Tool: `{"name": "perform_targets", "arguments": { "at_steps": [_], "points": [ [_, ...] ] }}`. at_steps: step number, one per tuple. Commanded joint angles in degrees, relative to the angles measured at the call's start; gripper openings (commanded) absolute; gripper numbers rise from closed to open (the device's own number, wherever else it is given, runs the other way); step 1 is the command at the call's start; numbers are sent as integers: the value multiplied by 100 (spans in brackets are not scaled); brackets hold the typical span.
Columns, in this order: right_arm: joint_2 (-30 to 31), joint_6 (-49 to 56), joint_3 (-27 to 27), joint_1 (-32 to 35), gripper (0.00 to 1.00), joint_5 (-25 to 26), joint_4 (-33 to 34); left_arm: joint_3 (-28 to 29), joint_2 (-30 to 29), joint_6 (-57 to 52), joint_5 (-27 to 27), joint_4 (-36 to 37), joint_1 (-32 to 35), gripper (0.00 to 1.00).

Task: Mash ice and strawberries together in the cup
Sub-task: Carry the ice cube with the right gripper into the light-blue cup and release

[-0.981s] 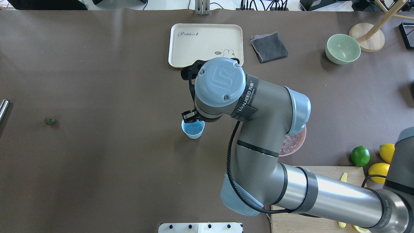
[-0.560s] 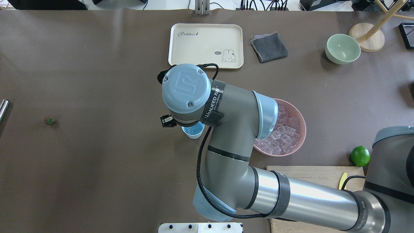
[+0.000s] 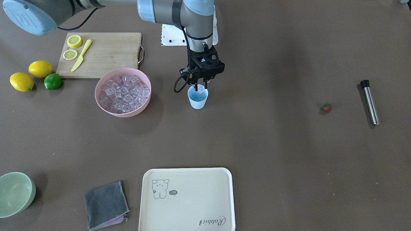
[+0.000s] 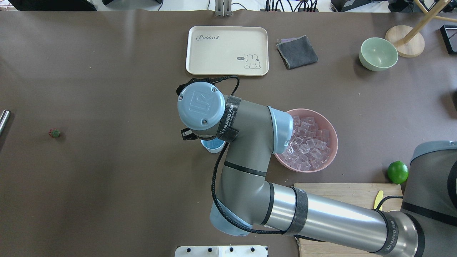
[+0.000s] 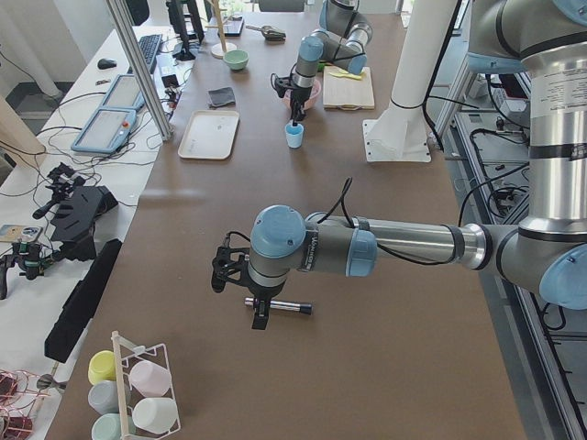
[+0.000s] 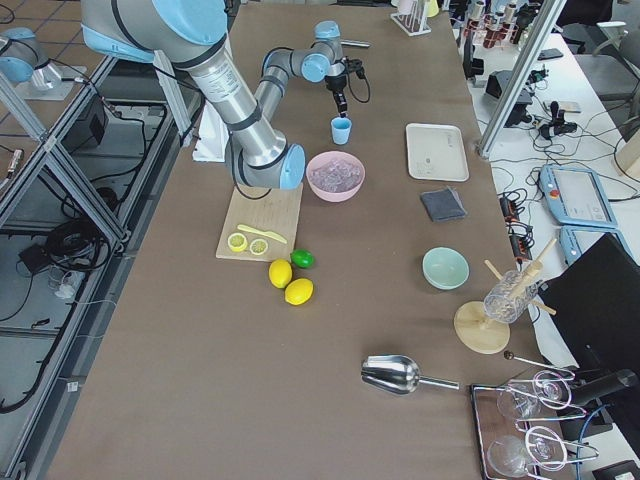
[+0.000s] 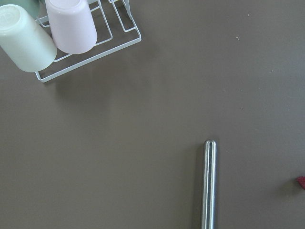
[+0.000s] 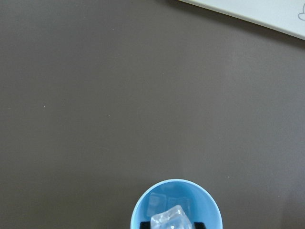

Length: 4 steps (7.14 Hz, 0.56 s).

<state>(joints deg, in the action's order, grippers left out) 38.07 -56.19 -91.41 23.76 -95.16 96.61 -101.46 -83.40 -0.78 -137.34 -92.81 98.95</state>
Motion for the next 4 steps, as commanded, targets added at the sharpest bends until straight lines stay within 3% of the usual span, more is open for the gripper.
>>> {"name": "perform_targets", "arguments": {
  "at_steps": [1, 2, 4],
  "points": [
    [95, -6, 27, -99, 52, 103, -115, 12, -1, -1, -3, 0, -7, 99],
    [148, 3, -17, -99, 98, 181, -116, 12, -1, -1, 5, 0, -7, 99],
    [392, 99, -470, 23, 100, 112, 76, 21, -19, 8, 14, 0, -16, 99]
  ]
}}
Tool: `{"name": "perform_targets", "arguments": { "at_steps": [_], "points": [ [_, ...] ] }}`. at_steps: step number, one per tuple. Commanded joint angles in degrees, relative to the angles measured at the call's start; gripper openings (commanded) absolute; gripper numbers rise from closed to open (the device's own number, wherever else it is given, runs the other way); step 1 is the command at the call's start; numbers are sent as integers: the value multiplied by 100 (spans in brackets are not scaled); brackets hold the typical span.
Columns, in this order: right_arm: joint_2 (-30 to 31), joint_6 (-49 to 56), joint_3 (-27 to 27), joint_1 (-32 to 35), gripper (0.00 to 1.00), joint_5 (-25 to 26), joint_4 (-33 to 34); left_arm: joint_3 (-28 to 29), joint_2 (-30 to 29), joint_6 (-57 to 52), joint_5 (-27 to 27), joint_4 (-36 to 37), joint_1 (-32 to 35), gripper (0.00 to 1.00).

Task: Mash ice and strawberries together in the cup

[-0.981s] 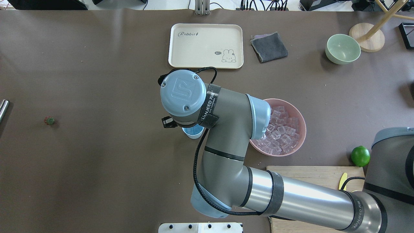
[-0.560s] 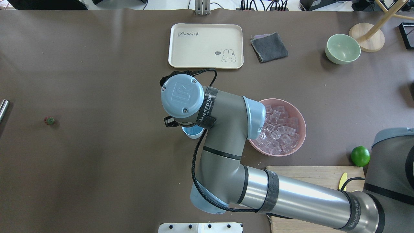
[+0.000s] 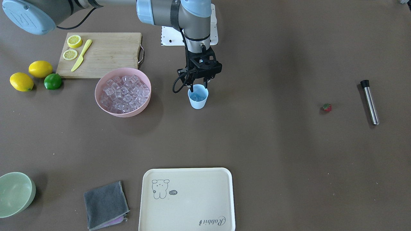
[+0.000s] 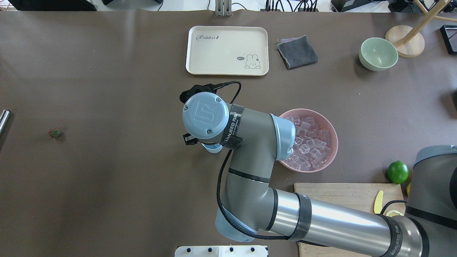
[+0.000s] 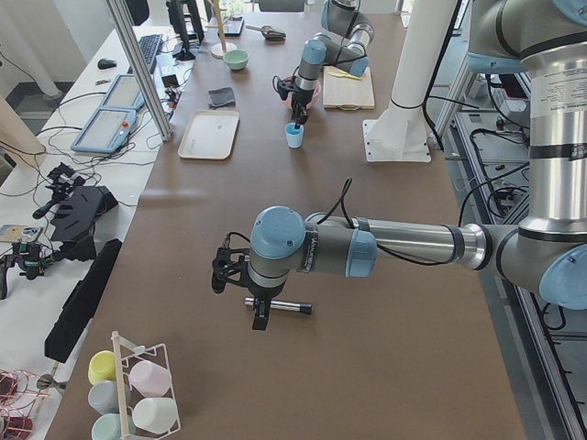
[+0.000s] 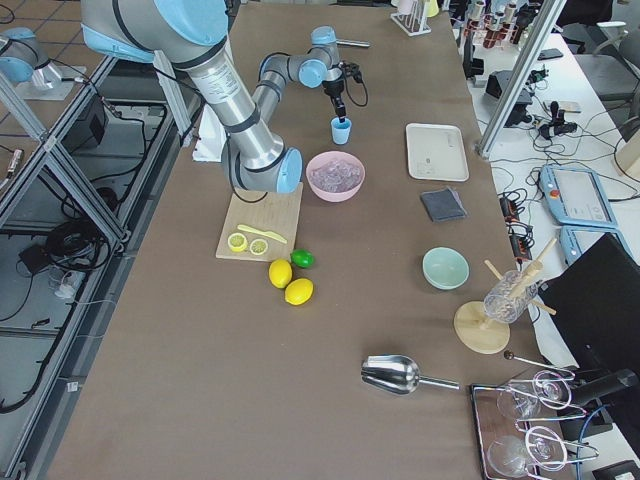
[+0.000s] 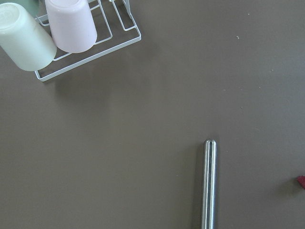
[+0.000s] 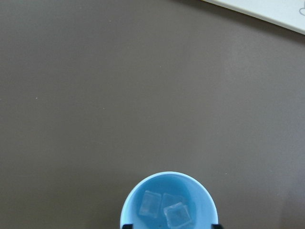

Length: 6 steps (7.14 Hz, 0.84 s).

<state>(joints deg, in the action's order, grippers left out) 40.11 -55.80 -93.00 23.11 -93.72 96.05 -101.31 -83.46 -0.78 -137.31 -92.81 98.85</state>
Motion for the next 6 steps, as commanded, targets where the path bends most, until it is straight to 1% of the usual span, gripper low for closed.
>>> {"name": "perform_targets", "arguments": {
  "at_steps": [1, 2, 3, 4, 5, 6],
  "points": [
    [668, 252, -794, 358, 99, -232, 160, 50, -82, 25, 29, 9, -24, 99],
    [1221, 785, -1173, 787, 99, -617, 151, 42, -118, 112, 21, 0, -76, 99],
    [1679, 1321, -1490, 1226, 100, -916, 151, -19, -188, 487, 12, -9, -338, 99],
    [2006, 1718, -1554, 1718, 99, -1302, 125, -63, -206, 917, 12, -70, -689, 99],
    [2375, 2479, -1589, 2254, 100, -1689, 90, -151, -258, 1487, 12, -209, -1171, 99],
    [2605, 3078, -1590, 2764, 100, -1989, 90, -152, -285, 2276, 12, -629, -1645, 99]
  ]
}}
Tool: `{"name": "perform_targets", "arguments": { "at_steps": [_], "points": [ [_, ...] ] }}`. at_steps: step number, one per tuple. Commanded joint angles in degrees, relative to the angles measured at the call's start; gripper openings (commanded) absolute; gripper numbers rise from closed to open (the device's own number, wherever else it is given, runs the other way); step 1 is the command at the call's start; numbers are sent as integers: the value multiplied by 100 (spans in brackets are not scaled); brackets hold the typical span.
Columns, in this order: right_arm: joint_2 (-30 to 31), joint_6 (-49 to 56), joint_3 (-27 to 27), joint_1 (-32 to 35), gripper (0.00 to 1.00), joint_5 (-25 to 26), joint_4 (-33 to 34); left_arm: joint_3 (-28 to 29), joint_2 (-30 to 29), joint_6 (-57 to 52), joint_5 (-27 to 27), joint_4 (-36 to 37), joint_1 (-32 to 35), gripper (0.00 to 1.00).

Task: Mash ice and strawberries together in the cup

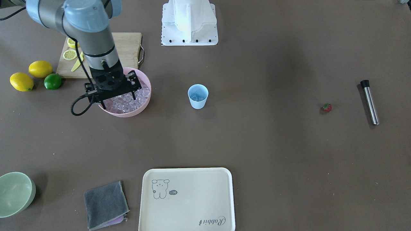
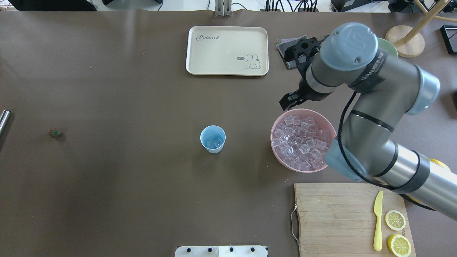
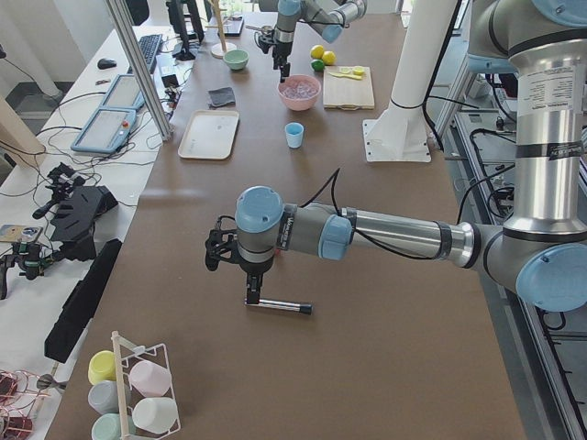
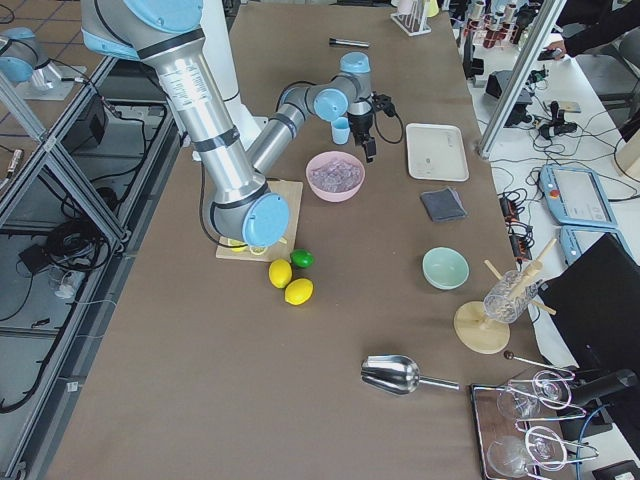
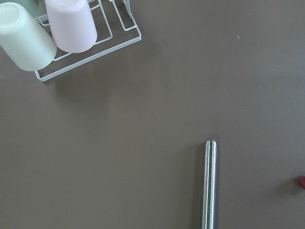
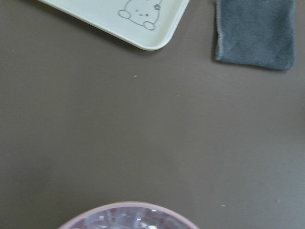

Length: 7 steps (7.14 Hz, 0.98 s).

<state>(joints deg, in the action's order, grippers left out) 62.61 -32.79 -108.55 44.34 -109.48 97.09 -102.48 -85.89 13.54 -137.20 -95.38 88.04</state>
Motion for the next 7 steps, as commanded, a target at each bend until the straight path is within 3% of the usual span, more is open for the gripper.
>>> {"name": "perform_targets", "arguments": {
  "at_steps": [1, 3, 6, 7],
  "points": [
    [636, 1453, -17, 1133, 100, -756, -6, -27, -60, 1557, 26, -767, -995, 99],
    [1207, 2555, 19, 1969, 100, -1205, -6, -35, -349, 2360, 559, -877, -1822, 99],
    [2174, 4694, 228, 3374, 100, -1654, -6, 34, -640, 3076, 764, -1025, -2641, 99],
    [2273, 5451, 551, 3841, 100, -1899, -6, 44, -457, 3328, 764, -1566, -2678, 99]
  ]
}}
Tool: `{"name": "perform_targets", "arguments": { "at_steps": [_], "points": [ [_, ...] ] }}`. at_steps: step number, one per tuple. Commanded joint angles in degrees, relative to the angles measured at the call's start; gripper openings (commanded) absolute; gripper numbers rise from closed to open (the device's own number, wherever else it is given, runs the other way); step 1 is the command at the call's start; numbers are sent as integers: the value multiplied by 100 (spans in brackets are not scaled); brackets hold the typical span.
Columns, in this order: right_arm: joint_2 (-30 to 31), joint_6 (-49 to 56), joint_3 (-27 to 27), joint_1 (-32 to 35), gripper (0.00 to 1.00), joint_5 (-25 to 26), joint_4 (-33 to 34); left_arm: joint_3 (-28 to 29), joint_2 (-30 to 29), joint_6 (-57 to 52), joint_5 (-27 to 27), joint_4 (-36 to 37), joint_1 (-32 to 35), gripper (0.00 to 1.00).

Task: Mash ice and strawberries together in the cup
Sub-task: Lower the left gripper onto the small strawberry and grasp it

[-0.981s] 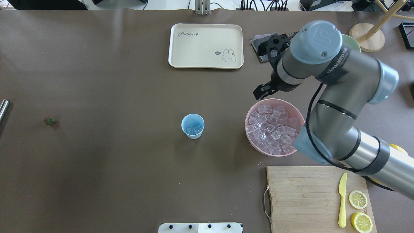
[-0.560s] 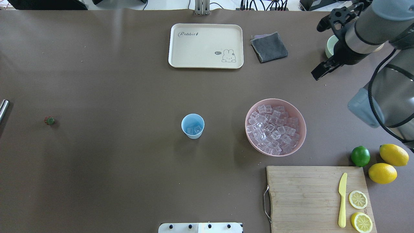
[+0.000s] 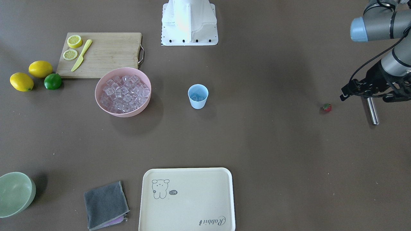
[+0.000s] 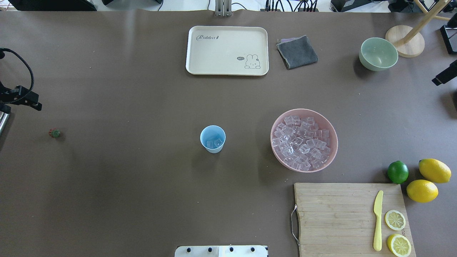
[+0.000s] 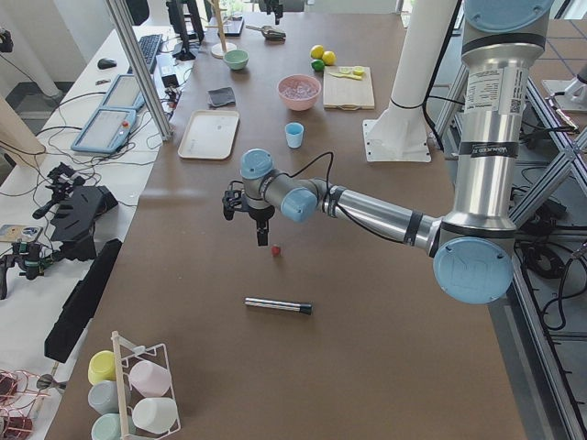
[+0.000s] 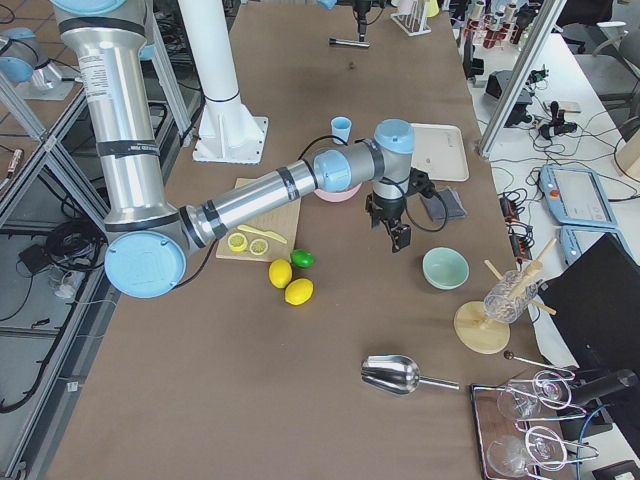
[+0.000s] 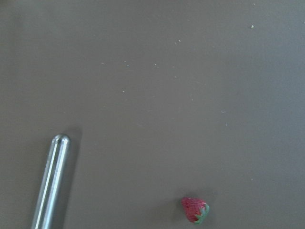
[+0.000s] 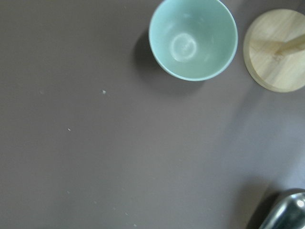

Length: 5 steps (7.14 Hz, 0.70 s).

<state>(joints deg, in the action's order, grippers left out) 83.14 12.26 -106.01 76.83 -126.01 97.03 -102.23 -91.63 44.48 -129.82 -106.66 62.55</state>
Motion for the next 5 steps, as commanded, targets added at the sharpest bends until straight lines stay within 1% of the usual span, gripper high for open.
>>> {"name": "perform_targets", "arguments": {
  "at_steps": [1, 2, 3, 5],
  "points": [
    [238, 1232, 491, 822, 100, -353, -9, 288, 284, 437, 36, -1001, -216, 99],
    [368, 1444, 511, 981, 100, -354, -9, 674, 269, 430, 88, -1641, -487, 99],
    [518, 1881, 511, 1165, 100, -363, -70, 930, 303, 430, 976, -2109, -1003, 99],
    [633, 2060, 494, 1412, 100, -380, -88, 1160, 216, 422, 1073, -2236, -1271, 99]
  ]
}}
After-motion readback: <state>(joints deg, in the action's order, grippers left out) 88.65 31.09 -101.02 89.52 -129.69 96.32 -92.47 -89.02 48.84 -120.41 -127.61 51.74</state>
